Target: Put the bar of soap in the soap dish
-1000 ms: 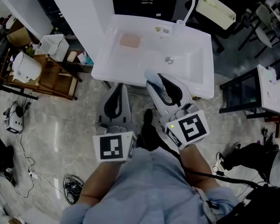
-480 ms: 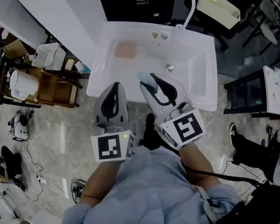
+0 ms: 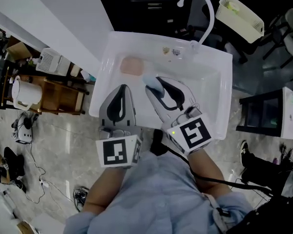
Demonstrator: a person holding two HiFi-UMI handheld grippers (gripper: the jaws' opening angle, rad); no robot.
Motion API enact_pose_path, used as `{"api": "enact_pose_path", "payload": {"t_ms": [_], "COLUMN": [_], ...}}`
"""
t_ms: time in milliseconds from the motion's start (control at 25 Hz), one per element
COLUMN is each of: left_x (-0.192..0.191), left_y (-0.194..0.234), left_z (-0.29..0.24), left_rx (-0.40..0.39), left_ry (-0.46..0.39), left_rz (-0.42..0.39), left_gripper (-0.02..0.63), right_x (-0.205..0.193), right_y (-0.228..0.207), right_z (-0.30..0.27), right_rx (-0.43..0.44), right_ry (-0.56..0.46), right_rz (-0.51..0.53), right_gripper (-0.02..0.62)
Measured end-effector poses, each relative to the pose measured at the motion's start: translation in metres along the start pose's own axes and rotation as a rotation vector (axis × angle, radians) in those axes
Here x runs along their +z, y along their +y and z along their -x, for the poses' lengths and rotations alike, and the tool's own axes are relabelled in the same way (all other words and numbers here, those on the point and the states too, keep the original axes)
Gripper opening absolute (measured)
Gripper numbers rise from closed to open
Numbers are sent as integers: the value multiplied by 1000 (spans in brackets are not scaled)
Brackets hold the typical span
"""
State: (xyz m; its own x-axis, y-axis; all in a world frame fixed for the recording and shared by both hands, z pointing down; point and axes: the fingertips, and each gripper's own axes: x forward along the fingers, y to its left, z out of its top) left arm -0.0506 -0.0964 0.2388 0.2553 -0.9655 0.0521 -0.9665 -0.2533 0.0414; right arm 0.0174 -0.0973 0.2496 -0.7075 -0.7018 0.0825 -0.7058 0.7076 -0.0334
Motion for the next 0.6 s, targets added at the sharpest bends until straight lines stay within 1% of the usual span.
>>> {"api": "enact_pose_path", "payload": {"t_ms": [280, 600], "left_x": [10, 3], "left_y": [6, 28], "left_z": [-26, -49], "left_rx": [47, 66], "left_ry": [-17, -2], "left_rz": [-20, -8], "left_gripper": [6, 6], "right_x": [12, 6], "right_y": [-31, -44], "right_z": [-21, -55], "right_rx": [30, 48], "right_ry": [-26, 6], "right_rz": [21, 29], "right_gripper": [121, 121]}}
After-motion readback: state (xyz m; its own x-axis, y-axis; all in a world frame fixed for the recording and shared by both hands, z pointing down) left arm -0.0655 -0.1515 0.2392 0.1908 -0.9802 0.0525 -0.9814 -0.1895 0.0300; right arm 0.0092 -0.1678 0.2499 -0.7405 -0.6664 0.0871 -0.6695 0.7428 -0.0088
